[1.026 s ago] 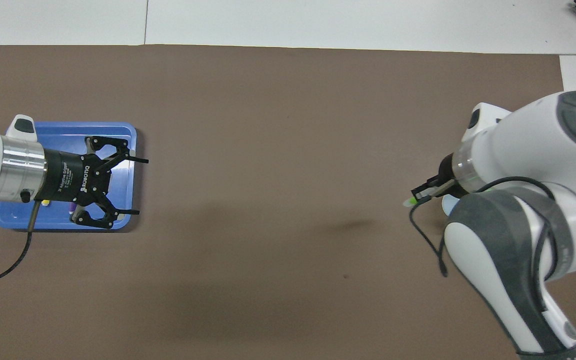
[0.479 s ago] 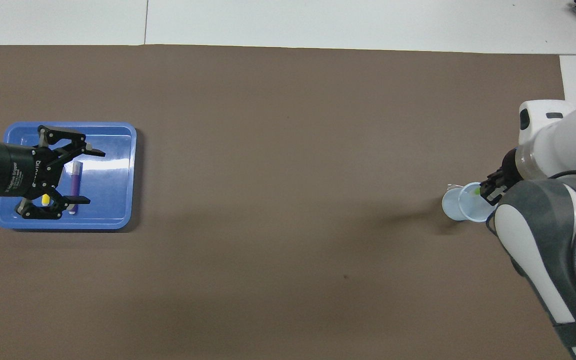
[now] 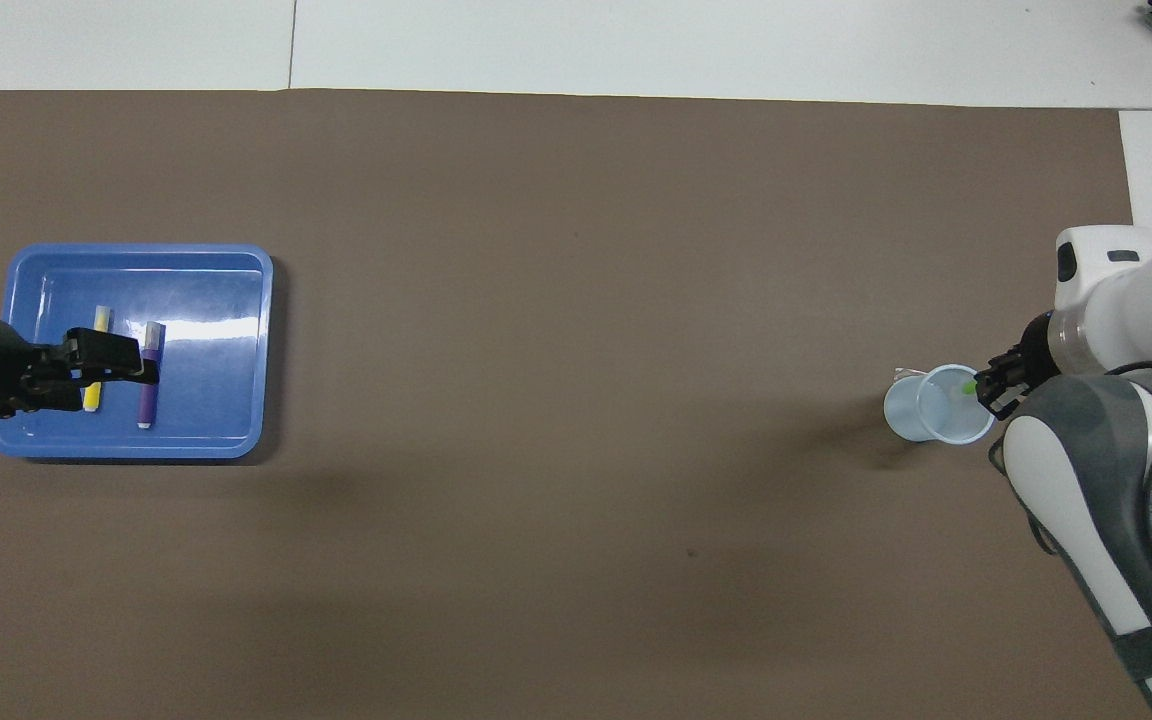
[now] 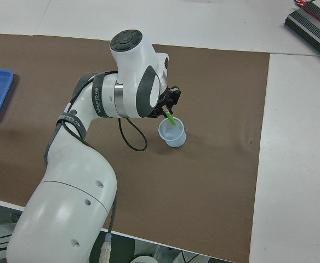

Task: Transfer and insert pens with both arms
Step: 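Insert the green pen into the clear cup with the right gripper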

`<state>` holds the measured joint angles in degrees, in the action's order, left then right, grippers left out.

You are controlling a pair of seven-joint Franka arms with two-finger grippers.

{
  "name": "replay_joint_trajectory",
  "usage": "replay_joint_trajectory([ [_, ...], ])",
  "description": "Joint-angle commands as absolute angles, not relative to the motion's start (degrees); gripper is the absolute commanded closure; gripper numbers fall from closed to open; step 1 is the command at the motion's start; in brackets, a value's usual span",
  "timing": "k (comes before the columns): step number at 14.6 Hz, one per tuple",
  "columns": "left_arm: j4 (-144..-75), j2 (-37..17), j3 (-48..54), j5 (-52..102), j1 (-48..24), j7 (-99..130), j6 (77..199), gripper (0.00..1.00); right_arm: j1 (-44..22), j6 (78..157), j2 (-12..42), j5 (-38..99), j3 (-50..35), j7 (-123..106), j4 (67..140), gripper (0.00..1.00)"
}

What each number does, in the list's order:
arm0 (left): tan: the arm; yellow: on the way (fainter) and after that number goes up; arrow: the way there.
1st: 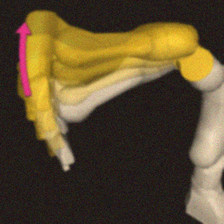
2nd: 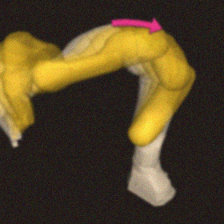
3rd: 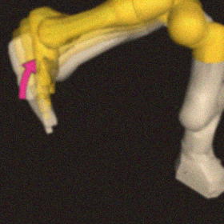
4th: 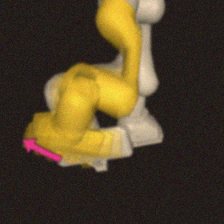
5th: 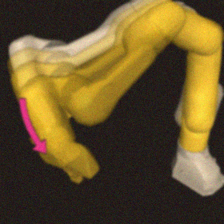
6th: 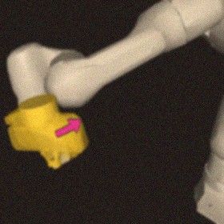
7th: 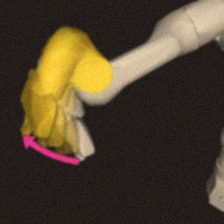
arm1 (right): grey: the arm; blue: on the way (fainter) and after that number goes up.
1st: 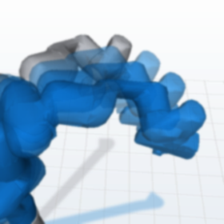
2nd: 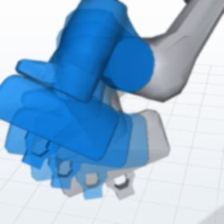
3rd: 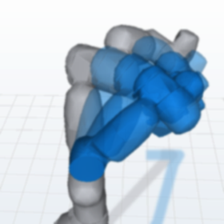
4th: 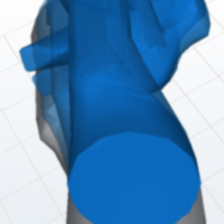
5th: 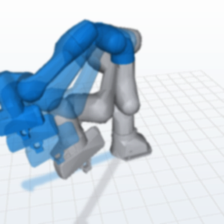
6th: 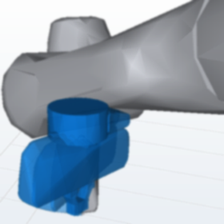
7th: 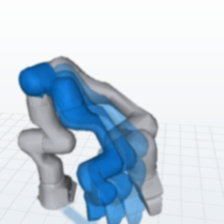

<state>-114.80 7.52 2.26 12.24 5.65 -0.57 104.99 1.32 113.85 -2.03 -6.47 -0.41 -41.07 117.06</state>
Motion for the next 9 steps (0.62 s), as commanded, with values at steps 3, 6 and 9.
replay_joint_trajectory([
  [3,-122.2,7.6,2.7,8.6,8.2,-15.4,114.8,0.12,2.5,114.9,-4.6,-6.7,-1.5,-41.2,119.6,0.39],
  [6,-123.8,4.0,2.7,8.5,10.0,-22.6,121.5,0.14,1.9,114.4,-4.6,-6.5,-1.6,-41.2,119.3,0.20],
  [9,-124.1,0.5,2.7,8.5,10.3,-25.7,126.5,0.18,1.8,113.7,-4.5,-4.3,-1.6,-41.1,119.0,0.20],
])
